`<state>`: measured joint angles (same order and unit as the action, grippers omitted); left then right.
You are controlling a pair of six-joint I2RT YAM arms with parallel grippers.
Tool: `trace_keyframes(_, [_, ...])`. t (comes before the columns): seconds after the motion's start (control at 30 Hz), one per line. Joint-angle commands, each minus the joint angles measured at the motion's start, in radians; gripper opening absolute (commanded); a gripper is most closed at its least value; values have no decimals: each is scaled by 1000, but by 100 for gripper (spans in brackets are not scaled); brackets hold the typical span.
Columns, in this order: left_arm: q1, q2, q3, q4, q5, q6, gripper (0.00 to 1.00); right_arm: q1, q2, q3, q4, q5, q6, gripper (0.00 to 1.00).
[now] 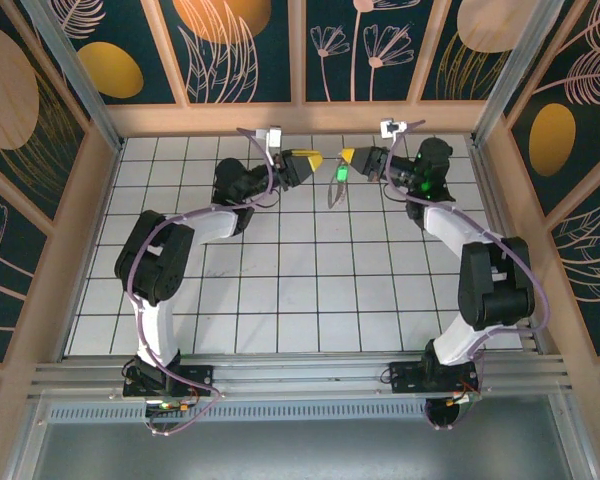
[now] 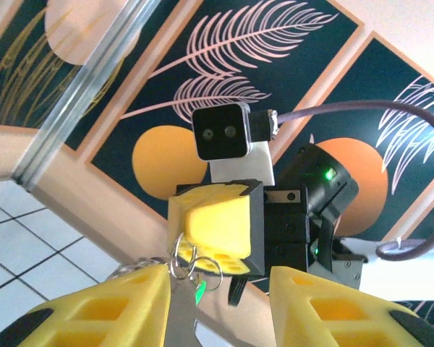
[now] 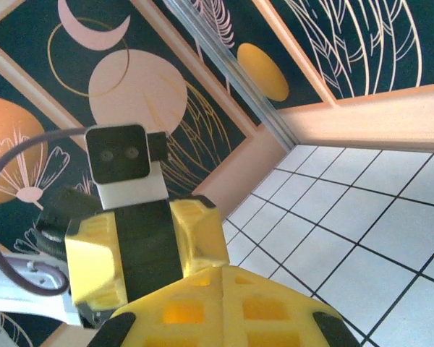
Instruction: Put the keys on the keyring
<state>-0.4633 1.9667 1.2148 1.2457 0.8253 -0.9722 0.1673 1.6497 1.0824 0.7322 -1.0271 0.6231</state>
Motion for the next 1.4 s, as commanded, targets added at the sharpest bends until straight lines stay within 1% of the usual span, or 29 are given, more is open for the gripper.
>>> trace_keyframes(0.0, [19, -38, 59, -140, 73, 109, 43, -5, 35, 106, -194, -148, -163, 0])
trace_keyframes(0.1, [25, -42, 105, -291, 114, 210, 43, -8, 72, 164, -279, -191, -223, 0])
trace_keyframes(0.2, [25, -46, 148, -437, 142, 314, 44, -8, 103, 195, -296, -240, -234, 0])
trace_keyframes(0.33, [26, -32, 197, -543, 175, 383, 44, -5, 130, 215, -295, -278, -232, 0])
trace_keyframes(0.53, [28, 3, 242, -572, 208, 388, 41, 0, 143, 218, -295, -306, -236, 0])
trace_keyframes(0.77, [28, 22, 245, -564, 227, 383, 36, 7, 141, 215, -273, -310, -226, 0])
trace_keyframes(1.0, [28, 46, 246, -561, 245, 376, 35, 11, 141, 214, -217, -315, -184, 0])
trace_keyframes(1.23, [26, 66, 246, -510, 259, 335, 35, 19, 139, 217, -202, -311, -172, 0])
trace_keyframes(1.37, [22, 76, 244, -476, 270, 308, 33, 23, 146, 216, -190, -304, -162, 0])
